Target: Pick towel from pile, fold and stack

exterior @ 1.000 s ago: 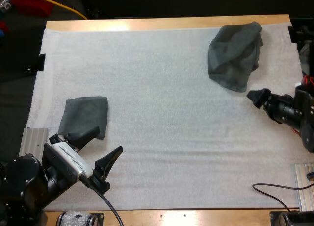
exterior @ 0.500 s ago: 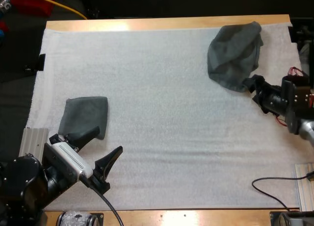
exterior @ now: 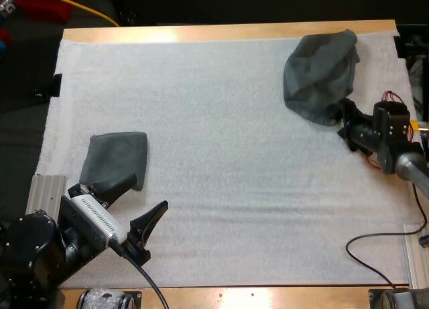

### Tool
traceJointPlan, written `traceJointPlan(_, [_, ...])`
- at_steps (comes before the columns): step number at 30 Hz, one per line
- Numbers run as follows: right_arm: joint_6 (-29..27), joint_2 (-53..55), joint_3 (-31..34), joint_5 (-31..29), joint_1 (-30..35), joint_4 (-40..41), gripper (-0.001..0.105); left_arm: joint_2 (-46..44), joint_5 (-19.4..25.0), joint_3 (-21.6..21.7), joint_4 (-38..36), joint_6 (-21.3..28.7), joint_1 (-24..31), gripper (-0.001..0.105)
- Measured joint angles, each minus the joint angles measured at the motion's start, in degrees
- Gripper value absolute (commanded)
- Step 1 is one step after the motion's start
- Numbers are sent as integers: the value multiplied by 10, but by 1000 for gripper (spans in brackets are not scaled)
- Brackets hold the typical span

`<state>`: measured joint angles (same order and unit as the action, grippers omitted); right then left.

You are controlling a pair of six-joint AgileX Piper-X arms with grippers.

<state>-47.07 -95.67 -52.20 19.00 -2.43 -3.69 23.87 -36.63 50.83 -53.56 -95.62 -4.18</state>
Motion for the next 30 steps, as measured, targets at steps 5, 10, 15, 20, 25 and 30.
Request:
traceJointPlan(5, [10,-32,-37,7,0,-2,71,0,-1,0,-2,0,0,66])
traceJointPlan(10, [21,-47,-43,5,0,4,71,0,-1,0,-2,0,0,66])
traceJointPlan(15, [21,-51,-43,-2,-1,22,71,0,-1,0,-2,0,0,66])
traceJointPlan(20, [21,-63,-46,-11,-14,19,71,0,-1,0,-2,0,0,66])
traceJointPlan(25, [21,-84,-58,-6,-23,-10,71,0,-1,0,-2,0,0,66])
traceJointPlan(30, [21,-86,-58,-17,-24,-13,55,0,-1,0,-2,0,0,66])
